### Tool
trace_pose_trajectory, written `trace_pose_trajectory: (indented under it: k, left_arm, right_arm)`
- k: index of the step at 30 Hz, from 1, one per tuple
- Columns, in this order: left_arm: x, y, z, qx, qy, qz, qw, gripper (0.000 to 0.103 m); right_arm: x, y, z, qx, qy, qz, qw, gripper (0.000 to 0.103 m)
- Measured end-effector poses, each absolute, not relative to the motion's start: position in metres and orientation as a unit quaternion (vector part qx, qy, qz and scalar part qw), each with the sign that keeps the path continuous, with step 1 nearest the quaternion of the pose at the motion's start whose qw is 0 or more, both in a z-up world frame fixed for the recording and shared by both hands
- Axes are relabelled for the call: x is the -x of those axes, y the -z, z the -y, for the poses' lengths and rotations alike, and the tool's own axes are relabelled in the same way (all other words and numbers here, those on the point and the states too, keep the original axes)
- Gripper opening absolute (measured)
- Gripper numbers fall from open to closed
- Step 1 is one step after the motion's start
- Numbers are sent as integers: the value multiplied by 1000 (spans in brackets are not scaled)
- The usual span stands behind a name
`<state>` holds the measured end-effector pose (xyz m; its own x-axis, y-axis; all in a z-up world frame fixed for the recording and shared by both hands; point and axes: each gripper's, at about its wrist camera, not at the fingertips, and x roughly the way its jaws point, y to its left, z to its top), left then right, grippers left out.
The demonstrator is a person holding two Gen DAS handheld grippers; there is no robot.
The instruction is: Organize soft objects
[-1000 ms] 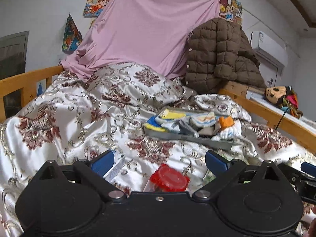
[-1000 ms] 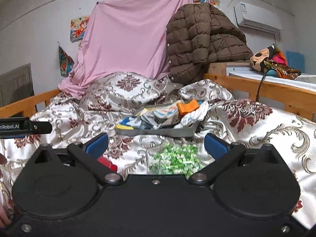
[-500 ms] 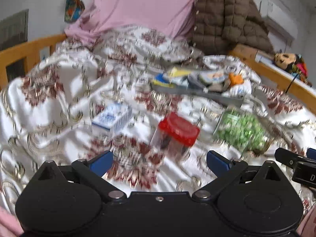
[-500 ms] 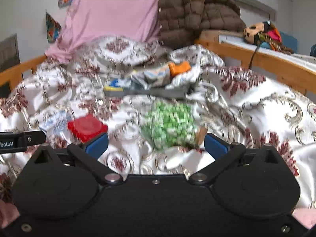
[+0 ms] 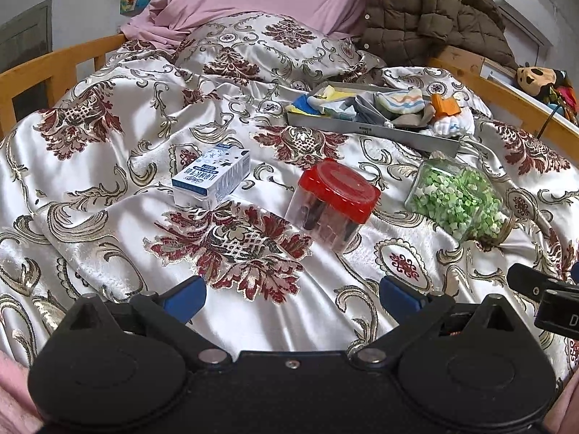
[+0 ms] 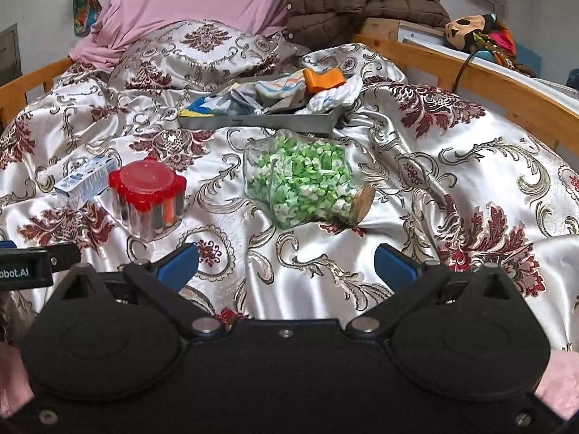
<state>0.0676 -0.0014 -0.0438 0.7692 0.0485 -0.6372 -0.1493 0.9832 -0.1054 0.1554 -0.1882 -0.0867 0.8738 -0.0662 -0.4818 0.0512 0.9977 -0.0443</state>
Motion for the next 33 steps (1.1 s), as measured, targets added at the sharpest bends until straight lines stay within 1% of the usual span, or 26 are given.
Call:
trace_pose_trajectory:
  k: [33]
  left_arm:
    - [-65, 42, 4, 67, -56, -327, 941, 102]
  right_arm:
    - [-157, 87, 193, 11, 34, -251, 967, 102]
